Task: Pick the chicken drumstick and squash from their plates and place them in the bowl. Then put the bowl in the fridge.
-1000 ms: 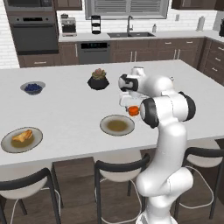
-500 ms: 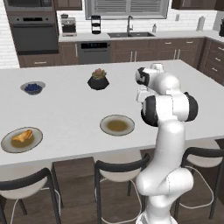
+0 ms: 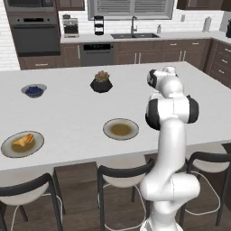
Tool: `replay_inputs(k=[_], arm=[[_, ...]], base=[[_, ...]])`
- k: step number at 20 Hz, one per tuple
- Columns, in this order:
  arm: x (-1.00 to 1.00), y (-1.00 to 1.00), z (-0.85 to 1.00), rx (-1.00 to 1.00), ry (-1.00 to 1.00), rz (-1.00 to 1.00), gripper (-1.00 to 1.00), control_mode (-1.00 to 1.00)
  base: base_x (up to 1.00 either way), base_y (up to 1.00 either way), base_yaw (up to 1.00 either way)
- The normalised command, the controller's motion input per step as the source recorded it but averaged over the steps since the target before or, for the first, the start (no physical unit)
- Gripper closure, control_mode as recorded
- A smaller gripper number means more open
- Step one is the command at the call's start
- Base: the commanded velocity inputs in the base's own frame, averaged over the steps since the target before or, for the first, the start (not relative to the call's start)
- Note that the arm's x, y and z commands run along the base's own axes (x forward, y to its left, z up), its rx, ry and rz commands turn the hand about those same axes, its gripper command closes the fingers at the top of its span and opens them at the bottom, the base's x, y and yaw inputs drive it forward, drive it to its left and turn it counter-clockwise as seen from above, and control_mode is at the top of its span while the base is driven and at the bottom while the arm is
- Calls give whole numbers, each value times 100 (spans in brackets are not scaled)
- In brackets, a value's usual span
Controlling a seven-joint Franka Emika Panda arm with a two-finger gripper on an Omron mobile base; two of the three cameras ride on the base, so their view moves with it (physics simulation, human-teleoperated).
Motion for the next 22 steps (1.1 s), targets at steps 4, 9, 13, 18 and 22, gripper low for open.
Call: replay_inputs(k=[4, 9, 13, 18, 22], arm=[[28, -19, -41, 0, 0, 0, 100, -100], [27, -8, -61, 0, 1, 0, 100, -100], [21, -1, -56, 0, 3, 0, -100, -100], [0, 0, -43, 0, 0, 0, -100, -100], [-12, 0, 4, 0, -7, 0, -100, -100]], base=[[0, 0, 0], [0, 0, 0], [0, 0, 0], [0, 0, 0], [0, 0, 0]])
